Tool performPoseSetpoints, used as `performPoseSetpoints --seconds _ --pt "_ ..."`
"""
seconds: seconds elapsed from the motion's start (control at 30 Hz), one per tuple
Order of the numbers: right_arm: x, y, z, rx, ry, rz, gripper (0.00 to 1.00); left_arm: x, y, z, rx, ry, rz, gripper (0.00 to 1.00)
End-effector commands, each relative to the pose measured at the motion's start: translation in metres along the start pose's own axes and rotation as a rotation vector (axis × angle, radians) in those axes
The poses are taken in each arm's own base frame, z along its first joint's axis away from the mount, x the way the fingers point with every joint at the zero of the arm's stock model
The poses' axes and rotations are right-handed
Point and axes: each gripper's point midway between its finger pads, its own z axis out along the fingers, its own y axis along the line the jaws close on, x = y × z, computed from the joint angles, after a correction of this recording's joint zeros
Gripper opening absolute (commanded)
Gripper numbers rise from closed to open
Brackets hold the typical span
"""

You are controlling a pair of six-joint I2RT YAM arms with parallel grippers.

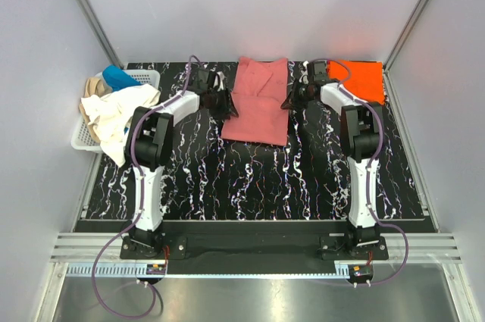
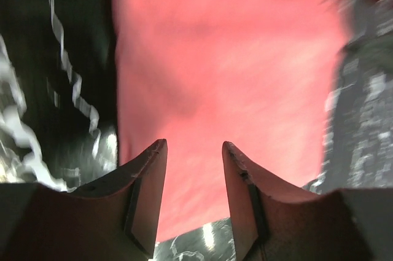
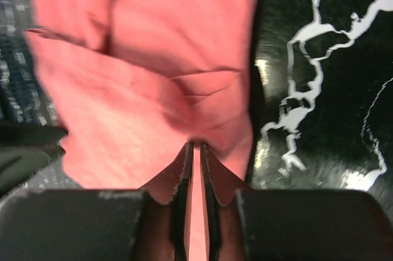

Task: Fold and stack the t-shirts
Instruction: Fold the tshirt

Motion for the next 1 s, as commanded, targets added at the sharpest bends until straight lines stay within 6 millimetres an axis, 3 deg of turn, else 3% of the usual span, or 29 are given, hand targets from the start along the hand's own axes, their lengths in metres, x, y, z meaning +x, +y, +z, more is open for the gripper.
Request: performPoseSetpoints --seconds 0.0,0.1,0.2,0.3,0.33,0.4,0.47,0.5,0.53,0.6,0.67,0.77,0.9,0.97 --pt "-0.004 -0.010 0.012 0.025 -0.010 -0.029 0.16 0.011 0.016 -0.009 -0.087 0.013 -0.017 0.45" --pt "-0.008 -0.013 0.002 0.073 -0.027 -0.056 0.21 0.012 0.009 -0.029 -0.089 0.009 -0.020 0.45" --pt "-0.020 0.003 -0.019 0.069 -0.054 -0.079 0.29 0.010 0.008 -0.047 -0.127 0.004 -0.015 0.47" --pt "-0.033 0.034 -0.052 0.026 -0.101 -0.070 0.35 0.011 0.013 -0.057 -0.155 0.005 -0.010 0.47" --pt "-0.026 0.036 -0.056 0.023 -0.089 -0.055 0.36 0.012 0.013 -0.059 -0.150 0.009 -0.006 0.47" --pt "-0.011 0.058 -0.065 -0.024 -0.068 -0.056 0.36 0.013 0.000 -0.059 -0.079 0.022 0.022 0.47" --pt "0.012 0.068 -0.060 -0.051 -0.019 -0.069 0.29 0.017 -0.008 -0.052 -0.033 0.045 0.039 0.46" --pt "0.031 0.088 -0.055 -0.102 0.022 -0.092 0.27 0.018 -0.010 -0.047 -0.019 0.050 0.044 0.46" --pt "0.043 0.093 -0.050 -0.121 0.052 -0.092 0.24 0.021 -0.012 -0.043 -0.015 0.055 0.053 0.46" --pt "0.069 0.106 -0.037 -0.153 0.118 -0.099 0.19 0.033 -0.004 -0.030 -0.018 0.095 0.029 0.45" --pt "0.082 0.104 -0.033 -0.141 0.142 -0.099 0.17 0.051 0.011 -0.023 -0.062 0.132 0.000 0.44" --pt "0.109 0.082 -0.027 -0.105 0.182 -0.078 0.16 0.078 0.026 -0.024 -0.130 0.166 -0.027 0.43" --pt "0.146 0.029 -0.020 0.034 0.240 -0.065 0.15 0.100 0.051 -0.031 -0.249 0.159 -0.045 0.42" --pt "0.150 0.014 -0.024 0.087 0.227 -0.073 0.14 0.112 0.061 -0.035 -0.280 0.163 -0.061 0.41"
